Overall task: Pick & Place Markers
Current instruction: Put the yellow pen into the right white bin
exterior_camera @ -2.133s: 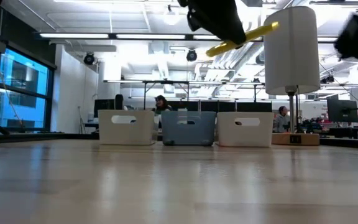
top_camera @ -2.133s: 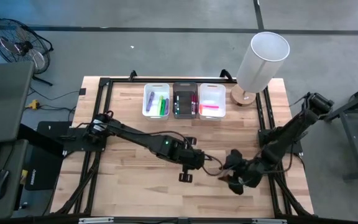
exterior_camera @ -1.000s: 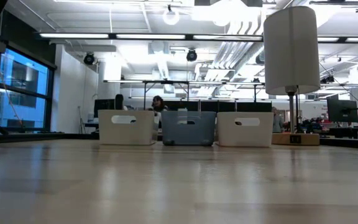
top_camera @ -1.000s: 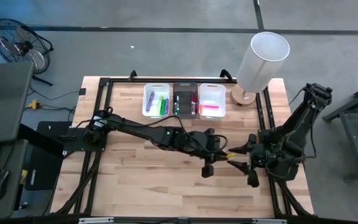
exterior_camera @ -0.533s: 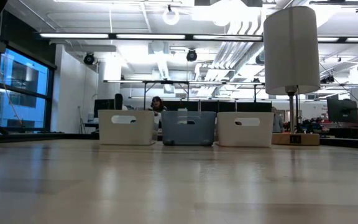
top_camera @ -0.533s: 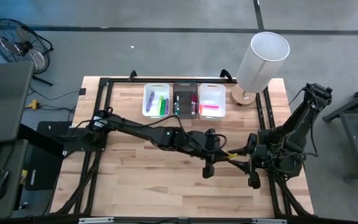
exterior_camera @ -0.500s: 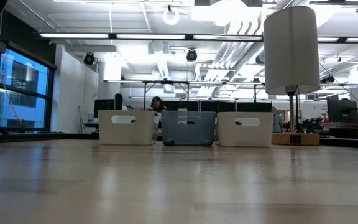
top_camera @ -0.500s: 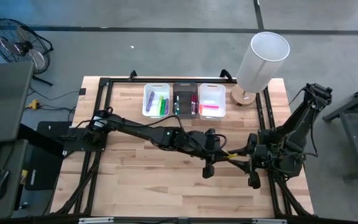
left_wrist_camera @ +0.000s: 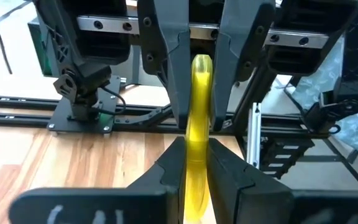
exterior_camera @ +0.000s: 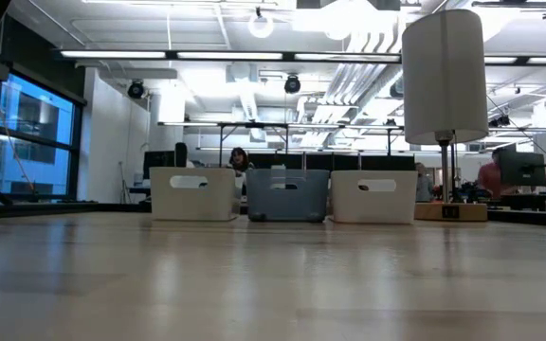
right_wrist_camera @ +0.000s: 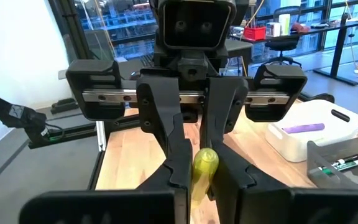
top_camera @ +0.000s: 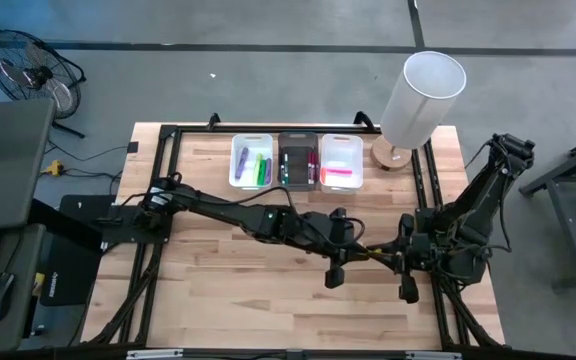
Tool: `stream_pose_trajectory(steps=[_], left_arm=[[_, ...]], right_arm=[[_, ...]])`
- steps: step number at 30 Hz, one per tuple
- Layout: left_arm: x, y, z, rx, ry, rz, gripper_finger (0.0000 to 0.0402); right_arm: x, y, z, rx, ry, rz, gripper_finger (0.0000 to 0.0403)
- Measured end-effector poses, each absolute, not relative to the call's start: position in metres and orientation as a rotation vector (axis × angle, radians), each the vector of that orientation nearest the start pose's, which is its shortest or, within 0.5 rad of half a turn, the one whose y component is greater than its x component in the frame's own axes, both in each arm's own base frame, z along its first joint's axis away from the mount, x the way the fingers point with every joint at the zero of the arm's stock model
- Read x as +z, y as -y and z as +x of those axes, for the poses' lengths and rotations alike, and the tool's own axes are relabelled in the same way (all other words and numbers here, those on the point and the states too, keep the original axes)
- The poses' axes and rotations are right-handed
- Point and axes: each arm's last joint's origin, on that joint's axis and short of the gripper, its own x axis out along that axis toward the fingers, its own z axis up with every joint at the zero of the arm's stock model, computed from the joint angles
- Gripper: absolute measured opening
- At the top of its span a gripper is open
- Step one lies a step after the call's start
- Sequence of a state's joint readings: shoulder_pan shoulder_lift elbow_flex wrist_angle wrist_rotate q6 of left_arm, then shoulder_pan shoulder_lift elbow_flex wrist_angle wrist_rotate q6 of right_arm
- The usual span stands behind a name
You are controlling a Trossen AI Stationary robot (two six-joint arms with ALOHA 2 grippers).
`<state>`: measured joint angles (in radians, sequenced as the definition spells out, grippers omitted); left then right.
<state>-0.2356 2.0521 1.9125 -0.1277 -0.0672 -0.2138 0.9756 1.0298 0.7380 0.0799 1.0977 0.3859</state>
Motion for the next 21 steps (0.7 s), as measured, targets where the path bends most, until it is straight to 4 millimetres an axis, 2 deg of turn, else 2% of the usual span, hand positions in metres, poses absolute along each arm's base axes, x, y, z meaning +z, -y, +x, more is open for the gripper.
stream_pose_trajectory(steps=[4, 12, 15, 18, 21], left_arm=[[0.337, 0.111, 0.473, -0.112, -0.283, -0.169, 0.0072], [0.336, 0.11, 0.473, -0.099, -0.287, -0.167, 0.0219], [0.335, 0.11, 0.473, -0.109, -0.3, -0.167, 0.0262], [0.337, 0.109, 0.466, -0.082, -0.356, -0.155, 0.0285], [0.347, 0.104, 0.454, -0.015, -0.396, -0.176, 0.029]], right_arm=[[0.299, -0.163, 0.142, -0.153, -0.081, 0.193, 0.0027], [0.299, -0.163, 0.142, -0.172, -0.078, 0.183, 0.0027], [0.299, -0.162, 0.142, -0.19, -0.076, 0.178, 0.0027], [0.298, -0.162, 0.141, -0.207, -0.075, 0.169, 0.0027], [0.297, -0.16, 0.14, -0.217, -0.083, 0.171, 0.0027]])
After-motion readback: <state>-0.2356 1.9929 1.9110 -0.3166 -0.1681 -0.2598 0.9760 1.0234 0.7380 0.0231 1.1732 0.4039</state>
